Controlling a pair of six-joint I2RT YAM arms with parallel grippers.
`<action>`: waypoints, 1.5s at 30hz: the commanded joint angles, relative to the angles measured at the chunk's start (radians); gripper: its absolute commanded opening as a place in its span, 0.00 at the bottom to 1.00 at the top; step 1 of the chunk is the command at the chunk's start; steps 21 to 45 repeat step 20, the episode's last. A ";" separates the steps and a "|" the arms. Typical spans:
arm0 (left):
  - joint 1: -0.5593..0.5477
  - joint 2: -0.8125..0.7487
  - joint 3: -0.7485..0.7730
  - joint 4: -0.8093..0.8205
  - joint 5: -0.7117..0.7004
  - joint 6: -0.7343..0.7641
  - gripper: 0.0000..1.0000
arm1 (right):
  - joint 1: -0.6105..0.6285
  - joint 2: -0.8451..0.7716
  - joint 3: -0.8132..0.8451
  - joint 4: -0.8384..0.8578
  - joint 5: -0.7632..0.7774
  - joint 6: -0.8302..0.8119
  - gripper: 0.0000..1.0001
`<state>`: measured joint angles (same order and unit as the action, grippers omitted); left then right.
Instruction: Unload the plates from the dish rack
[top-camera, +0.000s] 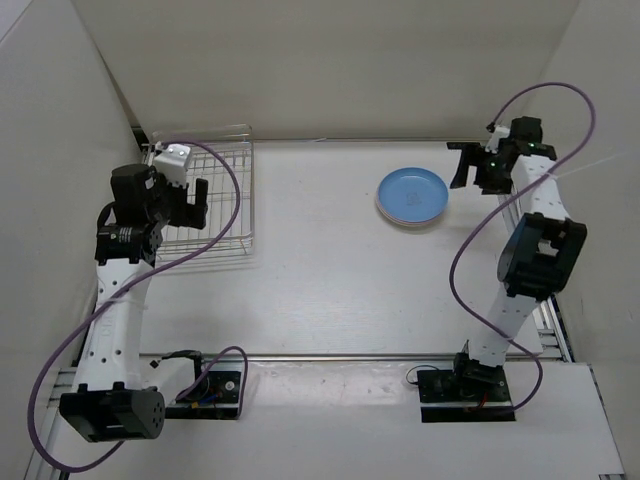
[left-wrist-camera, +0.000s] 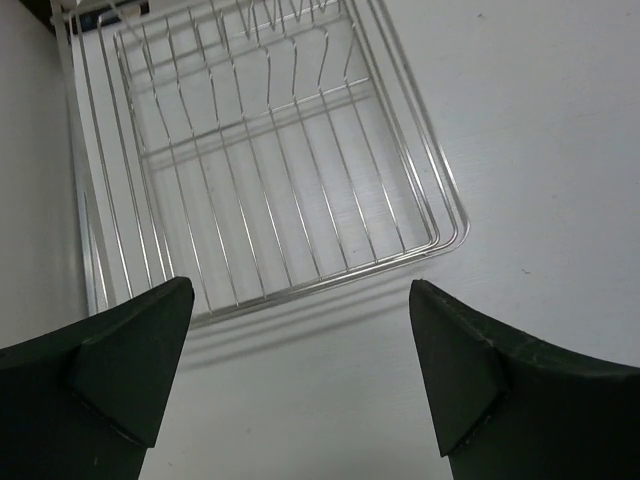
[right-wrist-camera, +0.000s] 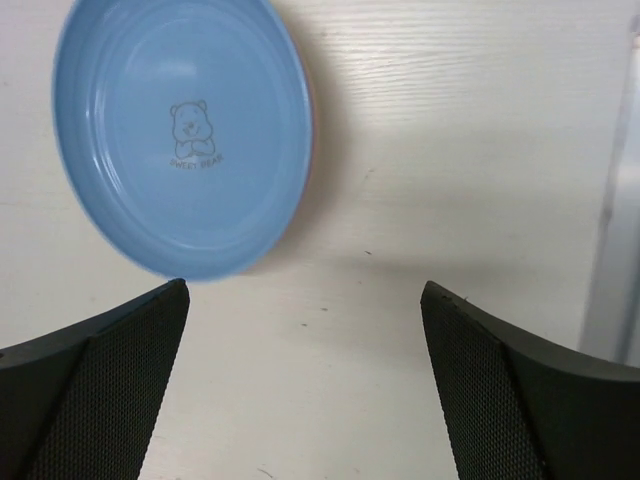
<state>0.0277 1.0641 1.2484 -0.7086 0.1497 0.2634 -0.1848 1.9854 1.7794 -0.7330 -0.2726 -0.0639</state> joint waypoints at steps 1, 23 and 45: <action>0.063 -0.027 -0.065 0.089 0.048 -0.075 1.00 | -0.085 -0.214 -0.082 0.006 -0.059 -0.037 1.00; 0.449 0.085 -0.100 0.199 0.096 -0.067 1.00 | -0.229 -0.858 -0.545 0.017 -0.043 -0.128 1.00; 0.449 0.085 -0.100 0.199 0.096 -0.067 1.00 | -0.229 -0.858 -0.545 0.017 -0.043 -0.128 1.00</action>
